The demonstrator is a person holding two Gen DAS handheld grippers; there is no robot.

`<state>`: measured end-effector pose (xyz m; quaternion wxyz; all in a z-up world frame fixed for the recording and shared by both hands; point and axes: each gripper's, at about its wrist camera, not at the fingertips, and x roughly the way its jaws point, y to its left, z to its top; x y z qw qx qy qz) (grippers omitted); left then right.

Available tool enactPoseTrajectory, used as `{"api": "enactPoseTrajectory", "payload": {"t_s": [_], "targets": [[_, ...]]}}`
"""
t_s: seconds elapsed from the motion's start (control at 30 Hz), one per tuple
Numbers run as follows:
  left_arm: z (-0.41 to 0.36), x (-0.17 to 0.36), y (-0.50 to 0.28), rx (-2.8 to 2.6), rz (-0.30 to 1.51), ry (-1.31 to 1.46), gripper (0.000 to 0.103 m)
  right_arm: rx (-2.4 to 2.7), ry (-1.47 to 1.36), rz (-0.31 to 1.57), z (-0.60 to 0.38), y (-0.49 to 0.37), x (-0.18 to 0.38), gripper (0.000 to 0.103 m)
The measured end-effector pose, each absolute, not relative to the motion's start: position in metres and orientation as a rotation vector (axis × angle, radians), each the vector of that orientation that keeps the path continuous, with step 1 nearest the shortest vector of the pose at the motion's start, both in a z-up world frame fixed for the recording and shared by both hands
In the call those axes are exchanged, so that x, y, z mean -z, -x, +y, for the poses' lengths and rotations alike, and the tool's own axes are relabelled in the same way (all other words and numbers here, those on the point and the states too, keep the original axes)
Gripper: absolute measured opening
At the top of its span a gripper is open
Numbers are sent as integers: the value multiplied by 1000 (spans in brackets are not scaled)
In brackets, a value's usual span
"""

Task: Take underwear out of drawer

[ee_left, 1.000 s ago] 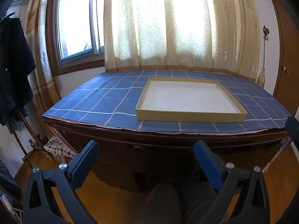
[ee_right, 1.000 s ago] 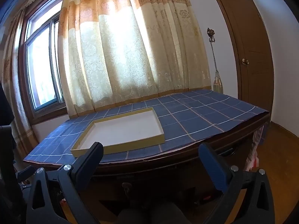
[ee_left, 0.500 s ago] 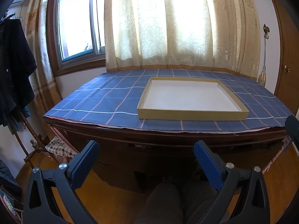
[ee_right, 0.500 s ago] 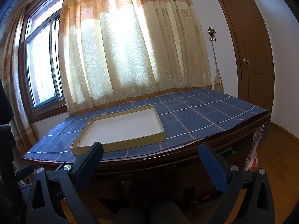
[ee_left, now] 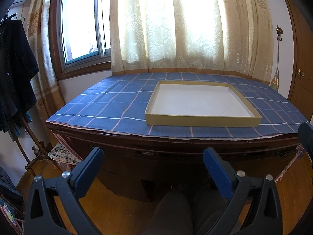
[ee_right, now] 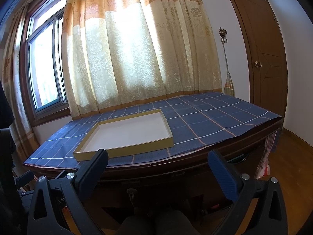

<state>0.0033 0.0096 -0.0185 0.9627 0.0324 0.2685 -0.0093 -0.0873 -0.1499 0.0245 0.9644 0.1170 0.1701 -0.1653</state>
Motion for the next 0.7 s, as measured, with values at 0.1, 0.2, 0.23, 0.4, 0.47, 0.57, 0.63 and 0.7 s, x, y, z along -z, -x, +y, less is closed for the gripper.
{"api": "enactPoseTrajectory", "payload": {"t_s": [0.1, 0.2, 0.23, 0.4, 0.47, 0.57, 0.63, 0.7], "targets": [[10, 19, -4, 19, 543, -68, 103, 335, -237, 344, -150, 87, -25, 103], [10, 19, -4, 19, 545, -67, 103, 334, -237, 347, -150, 87, -24, 103], [10, 18, -4, 19, 544, -67, 103, 333, -237, 349, -150, 86, -24, 103], [11, 17, -5, 17, 546, -64, 103, 332, -238, 350, -151, 86, -25, 103], [11, 17, -5, 17, 548, -63, 103, 332, -237, 351, -151, 85, -25, 103], [12, 17, -5, 17, 547, -65, 103, 330, -237, 353, -152, 85, -24, 103], [12, 17, -5, 16, 547, -64, 103, 330, -237, 354, -152, 85, -24, 103], [13, 17, -6, 16, 549, -61, 103, 330, -237, 353, -152, 85, -24, 103]]}}
